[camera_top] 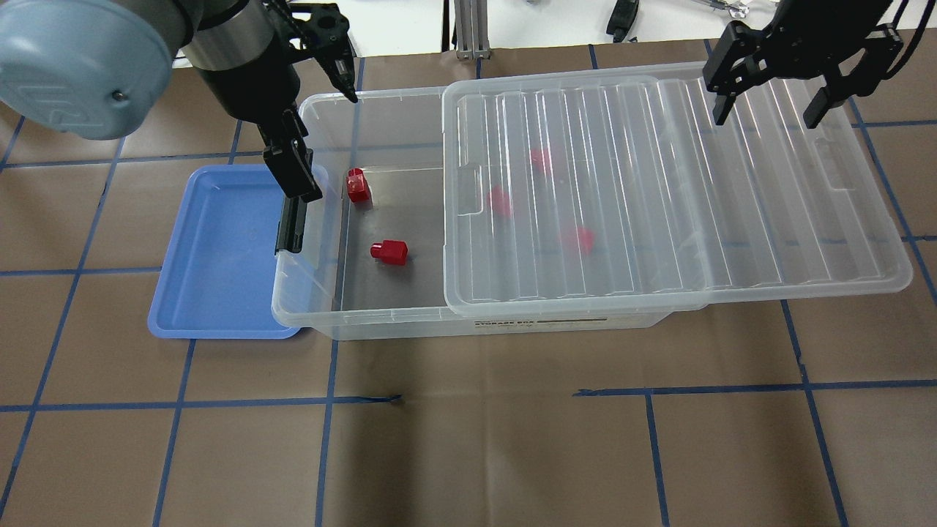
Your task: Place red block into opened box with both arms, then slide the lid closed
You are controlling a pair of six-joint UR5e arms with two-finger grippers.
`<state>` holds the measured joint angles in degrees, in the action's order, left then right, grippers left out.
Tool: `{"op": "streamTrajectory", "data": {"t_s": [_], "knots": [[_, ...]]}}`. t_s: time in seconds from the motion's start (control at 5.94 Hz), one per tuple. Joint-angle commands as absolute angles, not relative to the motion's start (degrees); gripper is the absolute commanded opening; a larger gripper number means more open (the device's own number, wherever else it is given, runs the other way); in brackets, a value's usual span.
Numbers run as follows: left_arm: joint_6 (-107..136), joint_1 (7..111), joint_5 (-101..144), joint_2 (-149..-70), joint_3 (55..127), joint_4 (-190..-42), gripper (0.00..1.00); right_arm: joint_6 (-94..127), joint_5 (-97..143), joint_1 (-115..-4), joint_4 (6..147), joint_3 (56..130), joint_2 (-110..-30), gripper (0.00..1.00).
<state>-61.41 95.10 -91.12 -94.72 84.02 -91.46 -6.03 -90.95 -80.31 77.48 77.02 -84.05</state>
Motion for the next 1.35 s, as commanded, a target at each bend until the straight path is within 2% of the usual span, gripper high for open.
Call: {"op": "streamTrajectory", "data": {"t_s": [0.0,0.5,0.67,1.18], "knots": [[-40.12,94.39,-93.60,-93.42,84.46,-90.71,0.98,-21.10,-95.08,-69.33,81.00,77.08,-82.54,1.00],[-11.43,93.51,-92.72,-92.20,86.04,-87.31,0.98,-37.33,-97.03,-54.45,93.82,77.78,-72.03,1.00],[3.63,93.60,-91.16,-92.11,85.78,-86.06,0.98,-37.27,-96.94,-53.45,94.30,80.13,-70.33,1.00],[4.75,93.60,-90.53,-90.88,84.20,-93.34,0.98,-36.21,-95.99,-53.96,102.91,93.31,-73.63,1.00]]}}
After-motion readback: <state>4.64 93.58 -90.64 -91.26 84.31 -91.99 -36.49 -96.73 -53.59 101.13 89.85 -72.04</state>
